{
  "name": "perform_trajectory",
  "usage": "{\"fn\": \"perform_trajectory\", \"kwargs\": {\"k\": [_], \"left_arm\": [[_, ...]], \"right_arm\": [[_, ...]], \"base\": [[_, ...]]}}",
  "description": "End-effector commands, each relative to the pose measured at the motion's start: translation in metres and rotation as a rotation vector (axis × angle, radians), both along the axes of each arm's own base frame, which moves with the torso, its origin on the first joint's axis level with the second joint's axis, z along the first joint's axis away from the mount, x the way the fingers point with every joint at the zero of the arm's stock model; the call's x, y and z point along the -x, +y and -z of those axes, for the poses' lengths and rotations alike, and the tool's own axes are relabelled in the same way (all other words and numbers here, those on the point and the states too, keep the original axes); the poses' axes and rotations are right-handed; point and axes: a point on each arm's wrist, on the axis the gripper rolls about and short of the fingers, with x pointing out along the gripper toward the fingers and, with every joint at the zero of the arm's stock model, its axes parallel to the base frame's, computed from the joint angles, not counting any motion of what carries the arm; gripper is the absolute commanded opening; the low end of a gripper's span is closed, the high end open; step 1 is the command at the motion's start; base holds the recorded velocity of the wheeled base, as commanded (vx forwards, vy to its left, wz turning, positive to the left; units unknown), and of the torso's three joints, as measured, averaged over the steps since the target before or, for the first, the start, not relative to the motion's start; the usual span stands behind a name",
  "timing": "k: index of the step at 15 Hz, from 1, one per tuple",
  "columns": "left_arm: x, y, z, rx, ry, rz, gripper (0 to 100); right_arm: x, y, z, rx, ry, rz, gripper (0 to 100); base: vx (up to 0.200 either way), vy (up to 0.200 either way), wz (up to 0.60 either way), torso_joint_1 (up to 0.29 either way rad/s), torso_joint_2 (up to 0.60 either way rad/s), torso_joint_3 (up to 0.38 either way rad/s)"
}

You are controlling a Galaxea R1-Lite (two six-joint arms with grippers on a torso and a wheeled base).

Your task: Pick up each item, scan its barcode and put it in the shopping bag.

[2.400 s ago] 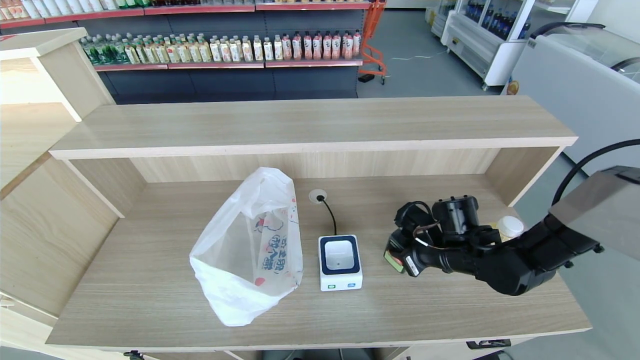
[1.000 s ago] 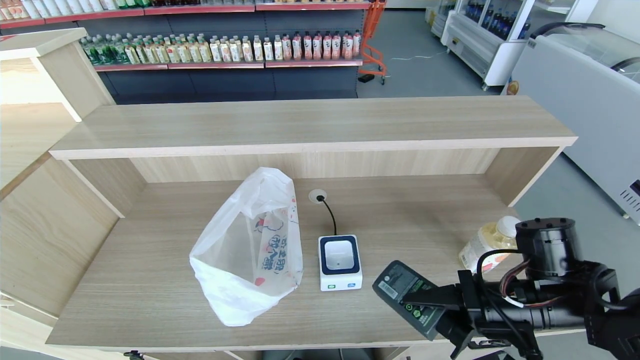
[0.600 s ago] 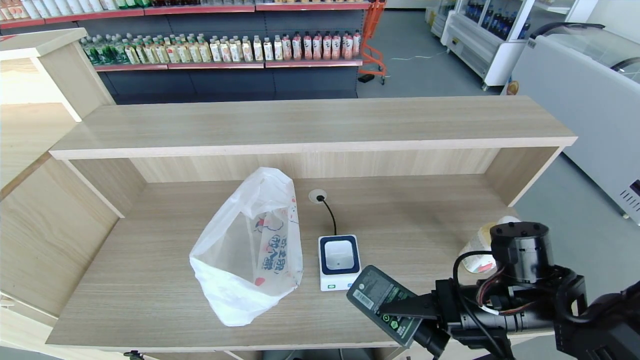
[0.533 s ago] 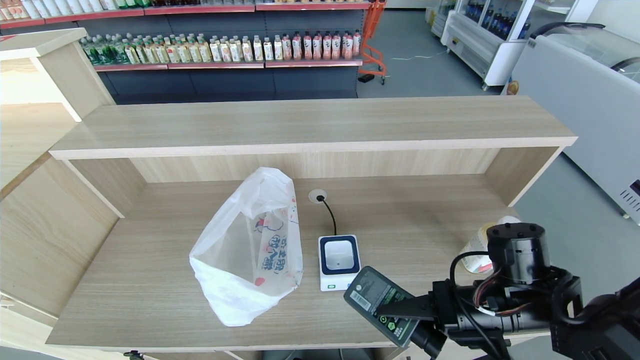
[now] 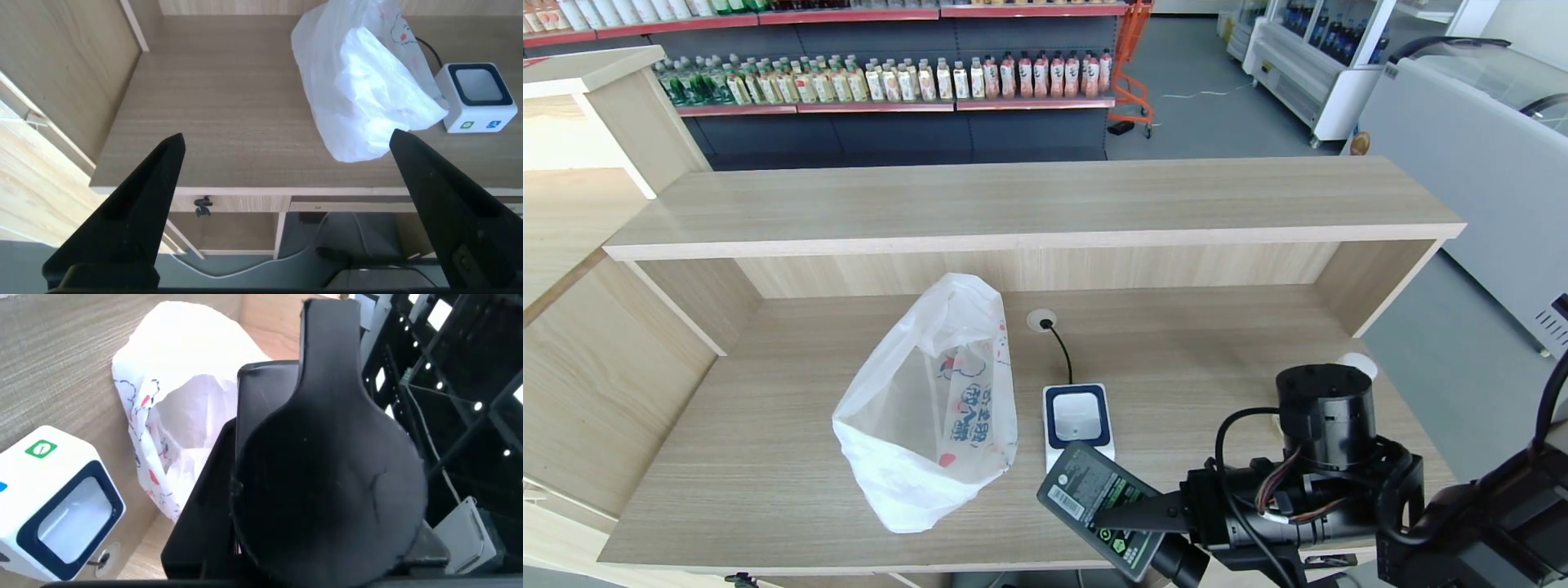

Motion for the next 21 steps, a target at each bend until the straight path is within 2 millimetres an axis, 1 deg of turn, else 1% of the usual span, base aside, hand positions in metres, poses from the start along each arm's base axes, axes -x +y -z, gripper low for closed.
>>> {"fn": "perform_trajectory", "kwargs": {"k": [1,7,21], "left_arm": [[0.0000,0.0000,0.0000,0.000,0.000,0.000,100],[0.0000,0.0000,0.0000,0.000,0.000,0.000,100],[0.0000,0.0000,0.0000,0.000,0.000,0.000,100]], "right_arm": [[0.0000,0.0035,0.0037,0.006,0.010,-0.010,0],[0.0022,0.0117,0.0123,0.023,0.023,-0.039,0],[0.0029,0.0107,0.0084,0.009,-0.003,-0.040,0]], "base": [[0.000,0.000,0.00,0.000,0.00,0.000],[0.000,0.000,0.00,0.000,0.00,0.000],[0.000,0.000,0.00,0.000,0.00,0.000]]}}
